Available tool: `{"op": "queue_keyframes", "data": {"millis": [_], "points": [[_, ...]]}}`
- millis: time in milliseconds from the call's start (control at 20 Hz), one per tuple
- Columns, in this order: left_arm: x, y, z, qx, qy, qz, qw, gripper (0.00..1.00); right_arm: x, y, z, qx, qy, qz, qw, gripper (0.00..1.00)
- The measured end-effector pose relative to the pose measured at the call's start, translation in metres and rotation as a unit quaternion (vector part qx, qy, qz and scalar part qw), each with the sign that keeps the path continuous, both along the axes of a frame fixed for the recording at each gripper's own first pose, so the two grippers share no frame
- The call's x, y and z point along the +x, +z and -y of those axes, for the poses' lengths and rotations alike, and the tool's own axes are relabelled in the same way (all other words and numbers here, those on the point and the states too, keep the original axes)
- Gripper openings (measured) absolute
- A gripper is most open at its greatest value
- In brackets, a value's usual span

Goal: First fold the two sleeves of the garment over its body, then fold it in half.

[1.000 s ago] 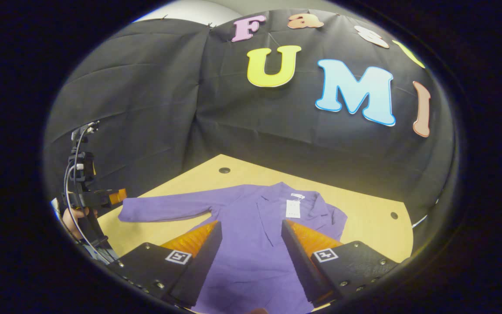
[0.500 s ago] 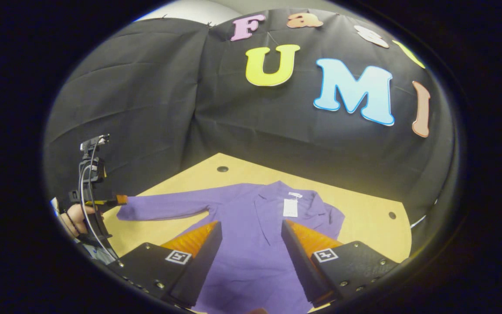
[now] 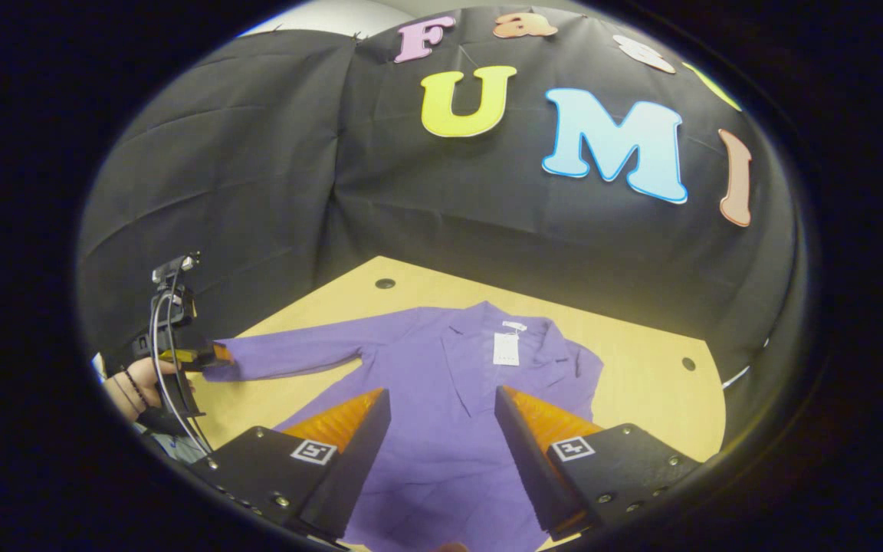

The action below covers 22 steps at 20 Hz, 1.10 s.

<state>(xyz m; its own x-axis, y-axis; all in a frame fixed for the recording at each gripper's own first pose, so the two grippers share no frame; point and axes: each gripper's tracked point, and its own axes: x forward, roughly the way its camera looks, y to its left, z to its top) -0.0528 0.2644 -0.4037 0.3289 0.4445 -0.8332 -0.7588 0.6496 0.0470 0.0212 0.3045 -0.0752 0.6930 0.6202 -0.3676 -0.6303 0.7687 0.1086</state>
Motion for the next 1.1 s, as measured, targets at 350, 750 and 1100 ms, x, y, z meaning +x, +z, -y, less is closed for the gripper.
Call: {"op": "queue_keyframes", "data": {"millis": [350,750,1100], "points": [[0.011,-0.003,0.002,0.021,-0.024,-0.02,0.999,0.91,-0.002,-0.009,-0.003,-0.008,0.009,-0.012,1.0,0.86],[0.025,-0.007,0.008,0.016,-0.054,-0.002,0.998,0.23,-0.001,-0.012,-0.003,-0.005,0.006,-0.021,1.0,0.86],[0.041,-0.002,0.021,-0.024,-0.053,0.033,0.998,0.07,0.0,-0.015,0.007,-0.005,-0.007,-0.025,1.0,0.86]]}}
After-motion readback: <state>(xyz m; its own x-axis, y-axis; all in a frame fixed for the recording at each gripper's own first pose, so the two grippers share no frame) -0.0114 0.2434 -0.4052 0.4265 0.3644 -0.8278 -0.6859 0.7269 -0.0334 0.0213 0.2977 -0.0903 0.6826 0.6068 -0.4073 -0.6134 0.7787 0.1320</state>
